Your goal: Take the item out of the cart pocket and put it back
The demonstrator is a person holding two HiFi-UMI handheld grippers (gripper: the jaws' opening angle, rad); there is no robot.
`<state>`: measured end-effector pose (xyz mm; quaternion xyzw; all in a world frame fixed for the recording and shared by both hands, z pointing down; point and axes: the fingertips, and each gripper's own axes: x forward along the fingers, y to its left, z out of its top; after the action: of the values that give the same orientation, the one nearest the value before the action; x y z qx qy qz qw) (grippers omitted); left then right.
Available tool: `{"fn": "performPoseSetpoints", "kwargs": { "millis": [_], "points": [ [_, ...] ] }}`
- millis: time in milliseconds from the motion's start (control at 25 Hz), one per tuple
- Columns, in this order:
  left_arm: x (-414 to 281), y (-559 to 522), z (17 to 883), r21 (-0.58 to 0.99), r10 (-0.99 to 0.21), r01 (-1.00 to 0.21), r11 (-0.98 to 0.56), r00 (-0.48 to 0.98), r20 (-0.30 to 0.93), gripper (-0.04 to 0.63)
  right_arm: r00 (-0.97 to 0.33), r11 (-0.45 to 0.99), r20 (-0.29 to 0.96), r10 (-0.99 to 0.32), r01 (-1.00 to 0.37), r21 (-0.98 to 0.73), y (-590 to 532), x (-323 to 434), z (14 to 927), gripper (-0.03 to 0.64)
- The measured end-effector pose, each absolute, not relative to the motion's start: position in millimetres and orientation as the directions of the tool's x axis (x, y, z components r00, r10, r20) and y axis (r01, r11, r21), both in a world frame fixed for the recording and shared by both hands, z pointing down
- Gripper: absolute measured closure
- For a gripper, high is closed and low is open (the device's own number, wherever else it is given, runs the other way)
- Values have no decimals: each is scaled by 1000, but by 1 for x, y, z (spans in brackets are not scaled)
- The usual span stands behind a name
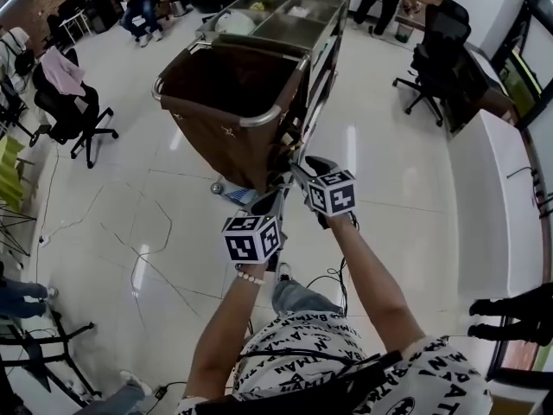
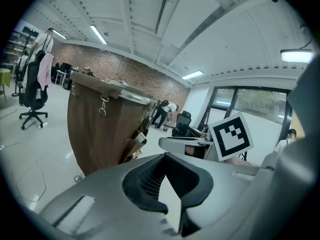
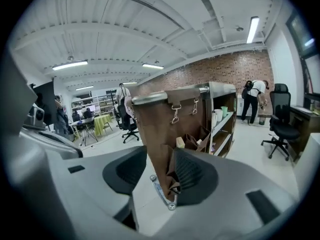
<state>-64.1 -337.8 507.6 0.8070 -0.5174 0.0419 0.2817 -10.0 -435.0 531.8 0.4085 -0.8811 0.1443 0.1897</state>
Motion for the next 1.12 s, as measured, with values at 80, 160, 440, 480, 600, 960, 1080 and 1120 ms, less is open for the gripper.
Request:
{"fn": "performPoseSetpoints", "kwargs": {
  "millis": [80,160,440,480,600,960,1080,1120],
  "points": [
    [-66,-361,516,423,-812,-859,-287,453,369,592,-582,627,486,-652,-774,-87,-465,-17,548,431],
    [-69,-379,524,436,-810,-860,-266,444,383,592,-569,629,517,-639,-774,-74,-490,-25,563,431],
    [-77,-412,548,474,-796,-855,-209,430,425,592,-547,649,590,-595,-759,-50,-548,-40,595,431],
    [-79,-416,552,478,-795,-855,-201,428,430,592,-546,655,601,-583,-754,-50,-552,-42,601,431],
    [-84,-423,560,487,-795,-854,-182,419,439,592,-548,671,625,-556,-740,-52,-559,-52,613,467],
    [-92,-410,559,497,-804,-852,-166,409,431,592,-512,663,624,-590,-748,13,-556,-43,595,531],
    [-94,-399,552,494,-812,-851,-178,410,415,592,-520,635,554,-651,-772,22,-543,-32,563,531],
    [-93,-393,549,493,-815,-851,-183,412,408,592,-523,627,526,-670,-779,24,-536,-27,550,532]
  ]
}}
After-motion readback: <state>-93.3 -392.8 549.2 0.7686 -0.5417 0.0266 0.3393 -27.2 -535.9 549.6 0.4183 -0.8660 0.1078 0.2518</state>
